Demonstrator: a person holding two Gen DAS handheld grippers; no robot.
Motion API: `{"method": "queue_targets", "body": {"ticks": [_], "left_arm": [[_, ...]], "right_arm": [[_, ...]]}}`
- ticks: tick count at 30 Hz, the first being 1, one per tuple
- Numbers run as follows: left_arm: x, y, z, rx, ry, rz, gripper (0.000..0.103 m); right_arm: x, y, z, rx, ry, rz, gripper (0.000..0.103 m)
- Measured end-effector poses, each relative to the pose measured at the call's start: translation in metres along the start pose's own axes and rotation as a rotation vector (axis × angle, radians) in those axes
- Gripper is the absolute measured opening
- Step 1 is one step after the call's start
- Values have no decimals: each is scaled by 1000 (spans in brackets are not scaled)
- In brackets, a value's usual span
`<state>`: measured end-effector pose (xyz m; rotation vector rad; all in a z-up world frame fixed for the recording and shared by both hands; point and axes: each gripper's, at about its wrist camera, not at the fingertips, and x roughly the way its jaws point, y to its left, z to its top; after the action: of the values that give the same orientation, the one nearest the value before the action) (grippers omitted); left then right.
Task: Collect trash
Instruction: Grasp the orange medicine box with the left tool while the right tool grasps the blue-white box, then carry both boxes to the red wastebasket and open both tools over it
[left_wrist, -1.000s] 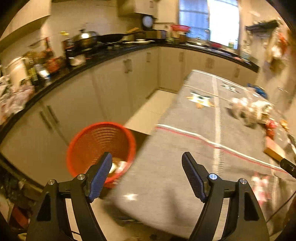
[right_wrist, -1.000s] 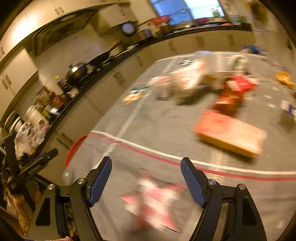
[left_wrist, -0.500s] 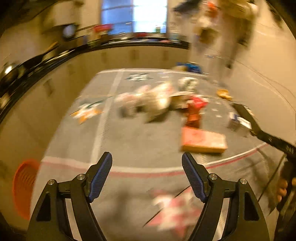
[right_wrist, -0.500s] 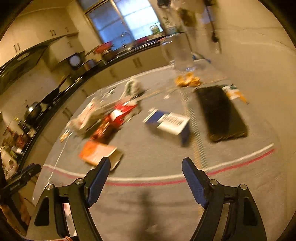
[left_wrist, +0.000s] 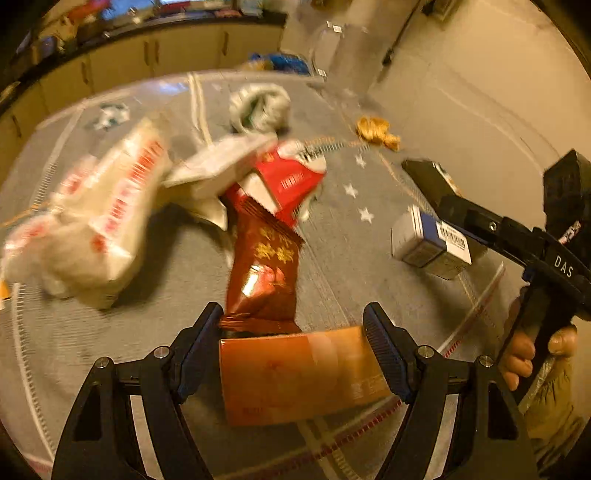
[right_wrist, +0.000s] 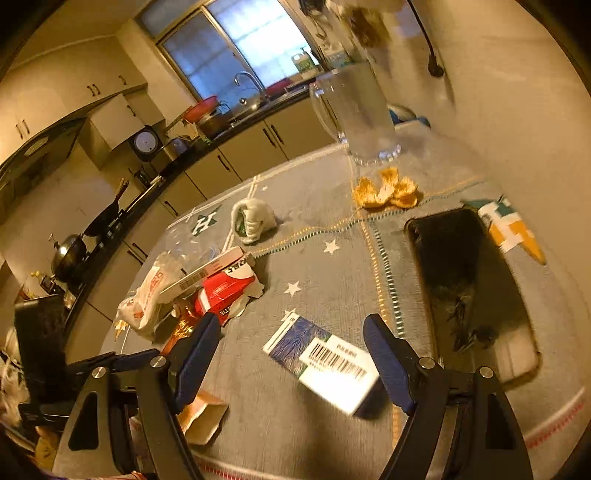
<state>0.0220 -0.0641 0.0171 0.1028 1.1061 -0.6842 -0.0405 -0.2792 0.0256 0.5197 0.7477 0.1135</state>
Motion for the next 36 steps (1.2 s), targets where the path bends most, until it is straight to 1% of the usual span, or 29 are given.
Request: {"method": "queue_targets", "body": {"ticks": [2,5,10,11,12,15,19,22,23,24,25,26,27,29,32,36], "left_arm": [[1,-1,-6,9,18,-65,77],[-6,-13,-24,68,58,-170,77],[-17,-35,-53,164,73,-190,77],[-19,-39,-56,178,66,-180,77],[-21,-44,-58,199,50,-153,77],[-19,-56,-59,246,1,-47,77],[-7,-77,-59,318,-8,14,77],[2,-91,-61,370,-9,70,77],[3,-92,-62,365,-8,84,76],[3,-92,-65,345,-13,98,72],[3,-93,-65,325,-28,118,63],[1,-92,-67,300,-38,136,50],[-5,-88,-70,262,-45,147,46],[-15,-80,-76,191,-72,165,46],[-39,-64,-91,94,-117,169,46],[-82,-43,-108,-5,-207,204,46]], "right_arm": [[6,-1,-2,-5,23,10,84],[11,0,-5,-15,53,22,84],[17,2,-12,-44,79,22,84],[18,2,-13,-52,82,17,84],[19,3,-14,-61,86,11,84],[23,8,-18,-92,96,-11,84],[26,10,-21,-119,92,-32,83],[27,14,-23,-150,86,-62,80],[27,15,-24,-162,84,-74,78],[28,17,-25,-175,85,-88,75],[28,17,-25,-184,85,-99,72],[28,18,-26,-196,85,-116,65],[28,18,-26,-207,84,-132,55],[28,16,-27,-204,87,-134,40],[26,13,-27,-191,83,-126,39],[24,10,-28,-169,77,-117,38]]}}
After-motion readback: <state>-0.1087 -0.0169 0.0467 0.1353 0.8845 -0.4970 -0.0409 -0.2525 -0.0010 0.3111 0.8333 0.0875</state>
